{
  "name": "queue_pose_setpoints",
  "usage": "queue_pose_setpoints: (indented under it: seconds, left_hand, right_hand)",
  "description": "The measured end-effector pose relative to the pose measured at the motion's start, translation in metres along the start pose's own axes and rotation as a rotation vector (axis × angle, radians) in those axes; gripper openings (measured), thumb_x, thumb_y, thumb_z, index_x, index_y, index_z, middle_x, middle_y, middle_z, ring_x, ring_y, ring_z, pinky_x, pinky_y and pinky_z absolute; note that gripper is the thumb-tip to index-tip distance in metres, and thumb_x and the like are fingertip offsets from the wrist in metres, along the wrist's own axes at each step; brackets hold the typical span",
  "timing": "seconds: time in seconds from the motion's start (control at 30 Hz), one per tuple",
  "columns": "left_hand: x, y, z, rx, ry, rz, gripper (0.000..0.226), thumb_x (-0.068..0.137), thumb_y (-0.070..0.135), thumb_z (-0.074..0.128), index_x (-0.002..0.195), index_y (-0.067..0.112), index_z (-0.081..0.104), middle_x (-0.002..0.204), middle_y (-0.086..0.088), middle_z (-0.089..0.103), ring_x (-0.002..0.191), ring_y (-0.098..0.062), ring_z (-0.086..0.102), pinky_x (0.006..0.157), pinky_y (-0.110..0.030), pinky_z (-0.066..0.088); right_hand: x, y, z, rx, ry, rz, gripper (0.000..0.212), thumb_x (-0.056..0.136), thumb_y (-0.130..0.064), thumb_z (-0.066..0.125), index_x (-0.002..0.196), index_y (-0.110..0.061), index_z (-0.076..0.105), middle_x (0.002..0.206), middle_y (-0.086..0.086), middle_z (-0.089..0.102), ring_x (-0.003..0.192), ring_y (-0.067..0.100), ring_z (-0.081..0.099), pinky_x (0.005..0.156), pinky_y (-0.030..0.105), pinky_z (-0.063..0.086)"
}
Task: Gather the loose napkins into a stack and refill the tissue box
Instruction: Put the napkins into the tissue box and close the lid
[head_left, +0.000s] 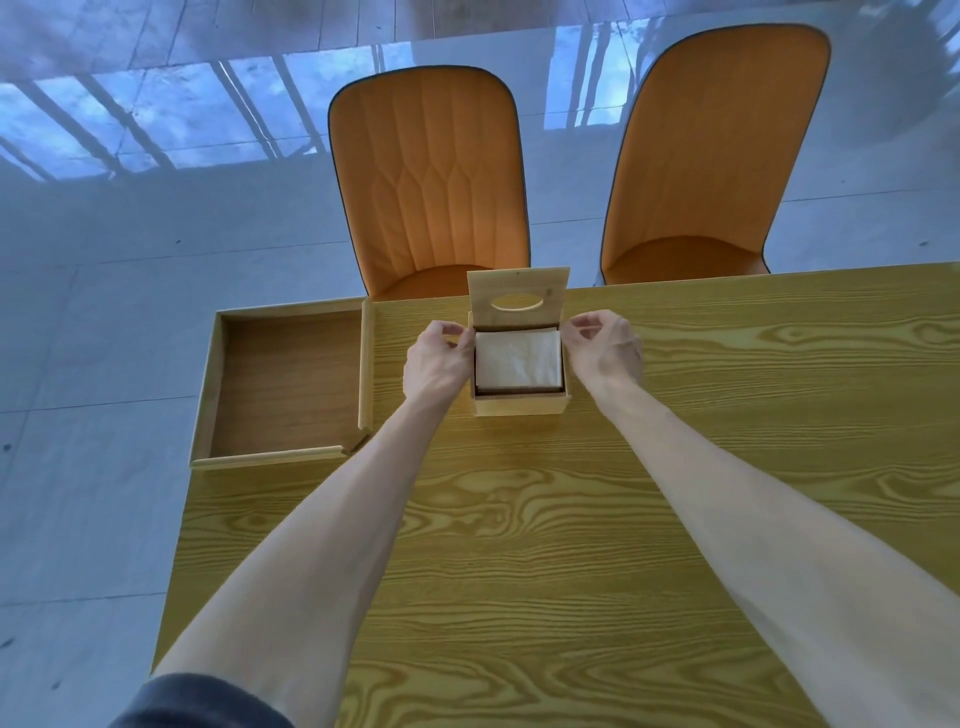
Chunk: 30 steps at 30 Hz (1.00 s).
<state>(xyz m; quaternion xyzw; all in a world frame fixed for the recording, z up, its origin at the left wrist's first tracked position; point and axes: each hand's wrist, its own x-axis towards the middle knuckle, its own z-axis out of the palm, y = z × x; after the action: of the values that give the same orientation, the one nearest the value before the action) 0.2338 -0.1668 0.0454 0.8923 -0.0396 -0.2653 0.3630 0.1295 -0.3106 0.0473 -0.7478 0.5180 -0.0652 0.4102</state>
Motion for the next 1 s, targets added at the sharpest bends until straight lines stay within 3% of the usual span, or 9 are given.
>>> queue_pose_setpoints:
  seconds: [0.1, 0.17, 0.27, 0.37, 0.47, 0.67, 1.0]
  left_hand:
    - [0.004, 0.018, -0.013, -0.23, -0.049, -0.195, 0.059, 0.095, 0.061, 0.04, 0.126, 0.015, 0.06, 0.109, -0.006, 0.069, 0.095, -0.025, 0.067, 0.082, -0.042, 0.056]
    - [0.006, 0.03, -0.021, -0.348, -0.104, -0.293, 0.074, 0.091, 0.071, 0.036, 0.135, 0.014, 0.055, 0.112, -0.008, 0.066, 0.1, -0.028, 0.064, 0.079, -0.042, 0.051]
    - [0.006, 0.038, -0.029, -0.375, -0.21, -0.339, 0.089, 0.082, 0.08, 0.041, 0.144, 0.016, 0.046, 0.131, -0.014, 0.06, 0.117, -0.035, 0.059, 0.09, -0.048, 0.047]
    - [0.003, 0.039, -0.032, -0.404, -0.278, -0.363, 0.091, 0.08, 0.08, 0.046, 0.147, 0.018, 0.041, 0.138, -0.015, 0.056, 0.123, -0.037, 0.055, 0.094, -0.05, 0.045]
    - [0.001, 0.038, -0.031, -0.421, -0.299, -0.363, 0.091, 0.079, 0.08, 0.047, 0.148, 0.02, 0.04, 0.141, -0.014, 0.054, 0.124, -0.037, 0.055, 0.092, -0.05, 0.043]
    - [-0.007, 0.036, -0.032, -0.401, -0.341, -0.347, 0.094, 0.076, 0.081, 0.05, 0.15, 0.026, 0.036, 0.145, -0.014, 0.051, 0.129, -0.039, 0.051, 0.103, -0.059, 0.038]
    - [-0.023, 0.025, -0.033, -0.407, -0.341, -0.281, 0.079, 0.085, 0.065, 0.051, 0.151, 0.025, 0.034, 0.146, -0.013, 0.05, 0.129, -0.039, 0.05, 0.109, -0.056, 0.035]
  right_hand:
    - [0.004, -0.016, -0.009, 0.177, -0.057, 0.144, 0.053, 0.098, -0.054, 0.046, 0.116, -0.007, 0.064, 0.107, 0.011, 0.071, 0.095, 0.025, 0.067, 0.084, 0.046, 0.058]
    - [0.005, -0.03, -0.016, 0.304, -0.127, 0.209, 0.074, 0.098, -0.063, 0.036, 0.125, 0.001, 0.061, 0.111, 0.017, 0.068, 0.102, 0.031, 0.067, 0.086, 0.048, 0.058]
    - [0.005, -0.042, -0.021, 0.379, -0.202, 0.274, 0.091, 0.089, -0.076, 0.035, 0.135, 0.001, 0.052, 0.131, 0.022, 0.06, 0.121, 0.038, 0.059, 0.1, 0.053, 0.05]
    - [0.002, -0.047, -0.021, 0.395, -0.266, 0.305, 0.089, 0.082, -0.08, 0.046, 0.135, -0.01, 0.054, 0.132, 0.016, 0.059, 0.113, 0.031, 0.06, 0.092, 0.046, 0.05]
    - [0.004, -0.047, -0.02, 0.434, -0.29, 0.334, 0.091, 0.08, -0.077, 0.054, 0.144, -0.012, 0.047, 0.142, 0.014, 0.052, 0.126, 0.033, 0.052, 0.104, 0.054, 0.042]
    - [-0.002, -0.038, -0.023, 0.436, -0.296, 0.323, 0.089, 0.081, -0.075, 0.054, 0.144, -0.013, 0.047, 0.14, 0.012, 0.054, 0.124, 0.034, 0.054, 0.105, 0.053, 0.041]
    - [-0.022, -0.019, -0.032, 0.415, -0.359, 0.228, 0.08, 0.085, -0.069, 0.056, 0.145, -0.018, 0.045, 0.145, 0.008, 0.052, 0.12, 0.029, 0.057, 0.108, 0.051, 0.04]
